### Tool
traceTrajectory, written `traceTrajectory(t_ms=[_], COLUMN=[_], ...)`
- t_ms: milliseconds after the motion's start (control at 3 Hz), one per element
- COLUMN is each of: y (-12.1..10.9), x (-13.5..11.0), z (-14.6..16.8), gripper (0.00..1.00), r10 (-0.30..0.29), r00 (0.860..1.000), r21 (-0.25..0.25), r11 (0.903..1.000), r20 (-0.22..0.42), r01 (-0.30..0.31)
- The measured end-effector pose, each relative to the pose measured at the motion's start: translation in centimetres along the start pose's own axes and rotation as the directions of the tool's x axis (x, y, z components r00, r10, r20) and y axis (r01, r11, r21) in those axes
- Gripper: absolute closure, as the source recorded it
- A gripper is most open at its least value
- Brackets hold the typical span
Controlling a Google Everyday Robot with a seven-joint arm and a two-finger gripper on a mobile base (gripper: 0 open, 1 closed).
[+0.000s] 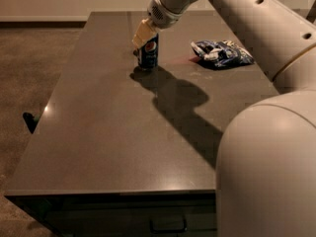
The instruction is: Move pepsi can near orange
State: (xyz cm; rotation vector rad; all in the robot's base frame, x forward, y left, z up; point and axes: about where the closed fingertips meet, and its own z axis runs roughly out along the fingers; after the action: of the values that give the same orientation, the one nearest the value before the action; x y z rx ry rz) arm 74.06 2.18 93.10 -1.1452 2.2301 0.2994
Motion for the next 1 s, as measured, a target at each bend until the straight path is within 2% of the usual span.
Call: traceTrajectory(t_ms=[667,1000], y=[-0.95,-1.15], x=[-0.09,0.09], z=[1.29,1.57], gripper=[0.13,0.0], r10=[0.014,0.009], r00=[1.0,0.999], r21=[0.021,0.024], r11=[0.9997,0.9997], r20=[-0.02,-0.041], r01=[-0.014,-0.008])
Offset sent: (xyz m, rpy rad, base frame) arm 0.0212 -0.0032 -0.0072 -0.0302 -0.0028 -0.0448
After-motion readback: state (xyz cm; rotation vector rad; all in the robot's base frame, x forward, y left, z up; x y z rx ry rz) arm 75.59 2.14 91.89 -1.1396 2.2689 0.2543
